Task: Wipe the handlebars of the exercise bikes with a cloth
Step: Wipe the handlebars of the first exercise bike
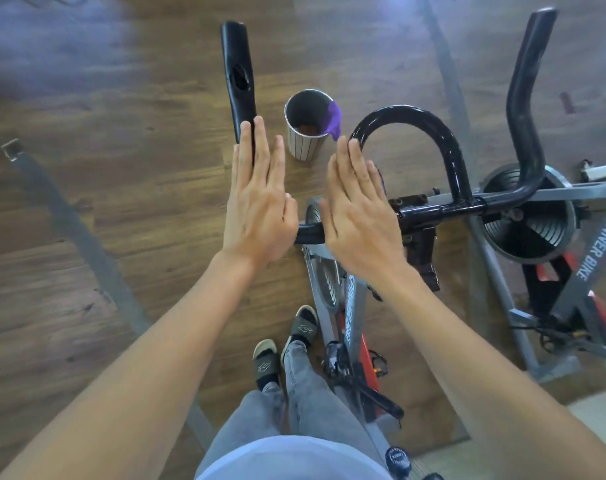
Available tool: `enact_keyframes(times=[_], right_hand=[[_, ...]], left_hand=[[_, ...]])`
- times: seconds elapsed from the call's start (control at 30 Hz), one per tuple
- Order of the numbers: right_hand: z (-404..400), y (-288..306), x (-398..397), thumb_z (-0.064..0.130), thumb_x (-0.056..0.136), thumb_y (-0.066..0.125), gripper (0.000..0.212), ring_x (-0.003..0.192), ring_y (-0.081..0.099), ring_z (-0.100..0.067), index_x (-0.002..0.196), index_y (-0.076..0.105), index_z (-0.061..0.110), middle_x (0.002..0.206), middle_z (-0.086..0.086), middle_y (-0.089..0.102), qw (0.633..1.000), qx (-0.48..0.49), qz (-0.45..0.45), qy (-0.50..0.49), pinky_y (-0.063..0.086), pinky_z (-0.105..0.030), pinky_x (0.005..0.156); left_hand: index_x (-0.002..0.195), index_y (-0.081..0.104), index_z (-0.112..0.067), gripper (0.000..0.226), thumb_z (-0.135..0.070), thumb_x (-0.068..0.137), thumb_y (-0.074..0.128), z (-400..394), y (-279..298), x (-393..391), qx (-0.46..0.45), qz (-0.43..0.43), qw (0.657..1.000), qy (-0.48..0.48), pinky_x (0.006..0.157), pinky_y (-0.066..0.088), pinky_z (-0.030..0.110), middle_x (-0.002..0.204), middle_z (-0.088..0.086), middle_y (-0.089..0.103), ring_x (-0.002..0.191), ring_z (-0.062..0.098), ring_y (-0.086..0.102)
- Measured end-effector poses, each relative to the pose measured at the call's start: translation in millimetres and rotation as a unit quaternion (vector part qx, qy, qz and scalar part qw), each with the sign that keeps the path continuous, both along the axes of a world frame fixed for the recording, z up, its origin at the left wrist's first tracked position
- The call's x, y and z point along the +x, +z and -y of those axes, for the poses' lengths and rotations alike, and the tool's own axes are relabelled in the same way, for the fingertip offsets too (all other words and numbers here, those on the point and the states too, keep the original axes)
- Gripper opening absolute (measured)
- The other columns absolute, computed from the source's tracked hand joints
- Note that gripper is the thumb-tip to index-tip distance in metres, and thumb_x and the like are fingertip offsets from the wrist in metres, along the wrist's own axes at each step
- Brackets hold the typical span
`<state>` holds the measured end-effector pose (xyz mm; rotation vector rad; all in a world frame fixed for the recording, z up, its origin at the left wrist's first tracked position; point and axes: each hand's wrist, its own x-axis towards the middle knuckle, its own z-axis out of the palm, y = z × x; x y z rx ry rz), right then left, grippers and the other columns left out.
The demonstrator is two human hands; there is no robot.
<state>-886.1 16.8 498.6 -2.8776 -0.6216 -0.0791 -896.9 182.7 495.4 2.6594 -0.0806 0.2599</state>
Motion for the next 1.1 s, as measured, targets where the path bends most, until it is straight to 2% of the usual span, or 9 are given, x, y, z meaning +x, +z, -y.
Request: enact_keyframes(times=[0.2, 0.33, 0.43, 0.57, 0.73, 0.8, 0.93, 1.0, 1.1], right_hand=[[9, 4, 33, 0.024, 0.108, 0.027, 0.061, 0.158, -0.007, -0.027, 0.161, 0.008, 0.000, 0.171, -0.015, -0.006, 0.996, 0.079, -0.045, 0.007, 0.012, -0.042, 0.129], [-5, 3, 54, 0.022, 0.108, 0.025, 0.064, 0.154, -0.017, -0.040, 0.158, -0.002, -0.006, 0.166, -0.027, -0.015, 0.992, 0.106, -0.057, -0.045, -0.010, -0.037, 0.126], [-2, 3, 32, 0.024, 0.111, 0.033, 0.067, 0.156, -0.014, -0.034, 0.159, -0.005, -0.004, 0.167, -0.023, -0.016, 0.990, 0.111, -0.071, -0.048, -0.001, -0.037, 0.128], [9, 5, 7, 0.020, 0.109, 0.041, 0.060, 0.158, 0.002, -0.029, 0.159, 0.017, -0.004, 0.169, -0.020, 0.005, 0.993, 0.103, -0.053, -0.018, 0.010, -0.034, 0.128], [13, 28, -7, 0.006, 0.106, 0.048, 0.053, 0.152, 0.030, -0.020, 0.156, 0.032, -0.002, 0.161, -0.014, 0.037, 0.956, 0.280, -0.083, -0.035, 0.023, -0.024, 0.125], [4, 24, -20, 0.009, 0.106, 0.048, 0.051, 0.150, 0.036, -0.020, 0.155, 0.035, -0.002, 0.159, -0.013, 0.041, 0.965, 0.246, -0.084, 0.026, 0.029, -0.030, 0.124], [-37, 1, -27, 0.035, 0.110, 0.033, 0.048, 0.123, 0.061, -0.025, 0.132, 0.064, 0.007, 0.135, -0.009, 0.065, 0.997, 0.003, 0.051, 0.065, 0.047, -0.037, 0.104], [-51, 0, -17, 0.037, 0.111, 0.028, 0.051, 0.101, 0.069, -0.027, 0.111, 0.072, 0.010, 0.111, -0.007, 0.074, 0.995, -0.017, 0.061, 0.074, 0.051, -0.037, 0.090], [-31, -2, -11, 0.038, 0.111, 0.026, 0.053, 0.094, 0.071, -0.025, 0.116, 0.071, 0.010, 0.110, -0.005, 0.075, 0.990, -0.019, 0.092, 0.101, 0.053, -0.035, 0.082]], left_hand=[[0.156, 0.024, 0.003, 0.076, -0.013, 0.084, 0.038, -2, 0, 0, 0.012, -0.001, 1.000, -0.015, 0.128, 0.002, 0.049, 0.167, 0.024, 0.005, 0.156, 0.040, -0.004], [0.155, 0.031, 0.002, 0.073, -0.016, 0.084, 0.035, -2, 0, 0, 0.023, 0.009, 0.999, -0.026, 0.127, 0.005, 0.053, 0.167, 0.022, 0.011, 0.155, 0.042, -0.001], [0.155, 0.030, 0.002, 0.073, -0.016, 0.085, 0.035, -2, -1, -1, 0.024, 0.007, 0.999, -0.027, 0.127, 0.004, 0.052, 0.167, 0.022, 0.012, 0.155, 0.042, -0.001], [0.157, 0.026, -0.001, 0.067, -0.013, 0.092, 0.041, -4, -1, -2, -0.008, 0.003, 0.999, -0.034, 0.127, -0.001, 0.050, 0.169, 0.017, 0.006, 0.156, 0.038, -0.007], [0.159, 0.022, -0.003, 0.056, -0.015, 0.105, 0.036, -36, 1, 0, -0.068, -0.007, 0.990, -0.125, 0.128, 0.001, 0.047, 0.170, 0.014, 0.002, 0.157, 0.030, -0.005], [0.160, 0.017, -0.007, 0.057, -0.024, 0.108, 0.031, -59, 0, 5, -0.026, -0.013, 0.987, -0.159, 0.128, 0.005, 0.046, 0.170, 0.011, 0.001, 0.158, 0.024, -0.004], [0.163, 0.005, -0.017, 0.059, -0.030, 0.110, 0.026, -76, 2, 12, -0.005, -0.045, 0.980, -0.193, 0.128, 0.000, 0.042, 0.171, -0.001, -0.005, 0.157, 0.014, -0.010], [0.163, 0.003, -0.021, 0.058, -0.028, 0.111, 0.026, -76, 4, 13, -0.021, -0.061, 0.979, -0.195, 0.128, -0.001, 0.043, 0.170, -0.006, -0.007, 0.156, 0.010, -0.012], [0.163, 0.000, -0.025, 0.057, -0.030, 0.111, 0.024, -79, 6, 14, -0.016, -0.084, 0.977, -0.194, 0.128, -0.001, 0.045, 0.169, -0.011, -0.011, 0.154, 0.006, -0.015]])
